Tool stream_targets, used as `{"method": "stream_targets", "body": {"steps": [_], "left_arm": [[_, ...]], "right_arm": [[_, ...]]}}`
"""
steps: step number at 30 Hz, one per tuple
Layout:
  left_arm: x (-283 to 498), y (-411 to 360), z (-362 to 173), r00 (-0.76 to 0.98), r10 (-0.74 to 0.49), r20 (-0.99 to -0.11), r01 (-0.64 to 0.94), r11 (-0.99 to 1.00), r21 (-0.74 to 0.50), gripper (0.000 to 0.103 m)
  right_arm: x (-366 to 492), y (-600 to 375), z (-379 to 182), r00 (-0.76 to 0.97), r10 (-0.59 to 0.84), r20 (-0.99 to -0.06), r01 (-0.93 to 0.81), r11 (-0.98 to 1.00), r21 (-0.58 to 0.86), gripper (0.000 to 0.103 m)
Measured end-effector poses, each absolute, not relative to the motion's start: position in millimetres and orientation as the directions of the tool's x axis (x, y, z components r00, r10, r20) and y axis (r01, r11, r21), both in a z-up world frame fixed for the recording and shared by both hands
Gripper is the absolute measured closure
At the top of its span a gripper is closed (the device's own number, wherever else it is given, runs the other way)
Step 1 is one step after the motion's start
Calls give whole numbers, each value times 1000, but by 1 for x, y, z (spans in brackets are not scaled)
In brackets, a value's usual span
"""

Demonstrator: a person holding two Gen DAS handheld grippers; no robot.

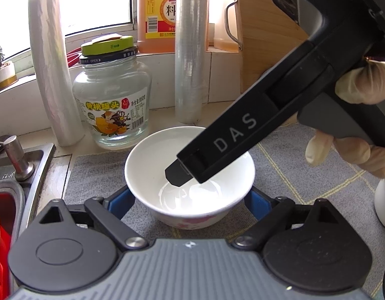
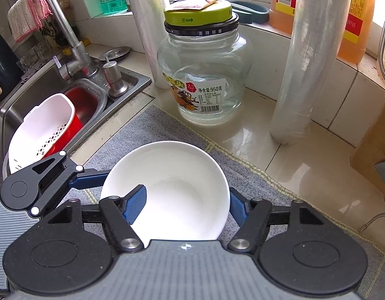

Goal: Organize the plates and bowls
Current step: 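Close the right tool on the bowl rim and lift it, then carry the held bowl with the right tool over the nested bowls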

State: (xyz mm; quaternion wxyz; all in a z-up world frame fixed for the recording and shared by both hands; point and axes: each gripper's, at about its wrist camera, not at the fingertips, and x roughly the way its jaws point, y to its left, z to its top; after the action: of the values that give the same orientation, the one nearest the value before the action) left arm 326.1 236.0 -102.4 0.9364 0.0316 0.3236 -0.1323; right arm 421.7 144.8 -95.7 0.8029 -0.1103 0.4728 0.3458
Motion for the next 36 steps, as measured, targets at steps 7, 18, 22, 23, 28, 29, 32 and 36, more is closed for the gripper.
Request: {"method": "stream_targets", "body": {"steps": [7,18,22,23,28,29,32,36], "left_arm": [[326,236,-102,753,-225,-618,270,963,-21,10],[326,238,-103,755,-232,-614,276,961,-24,9],[327,238,-103,754,-231,-615,275,961,-24,9],[327,238,-103,754,-231,-615,276,961,-24,9],[327,238,-103,750,-237,-618,284,958,-23,10],[327,238,-103,748,-239,-619,286,958,-24,10],[326,238,-101,740,-241,-629,289,957,-27,10],[324,239,-98,735,-255,-628,293,955,-45,10]], "right_arm": [[420,144,-95,315,448,-837,-663,735,144,29],[426,140,-95,318,461,-829,-654,739,160,30],[426,141,-96,305,465,-831,-658,734,169,30],[425,142,-96,304,465,-831,-661,732,168,30],[423,142,-95,300,469,-831,-663,729,172,30],[423,142,-95,299,469,-831,-661,730,174,30],[421,141,-92,300,474,-828,-661,729,177,30],[416,140,-89,309,479,-822,-661,729,176,30]]}}
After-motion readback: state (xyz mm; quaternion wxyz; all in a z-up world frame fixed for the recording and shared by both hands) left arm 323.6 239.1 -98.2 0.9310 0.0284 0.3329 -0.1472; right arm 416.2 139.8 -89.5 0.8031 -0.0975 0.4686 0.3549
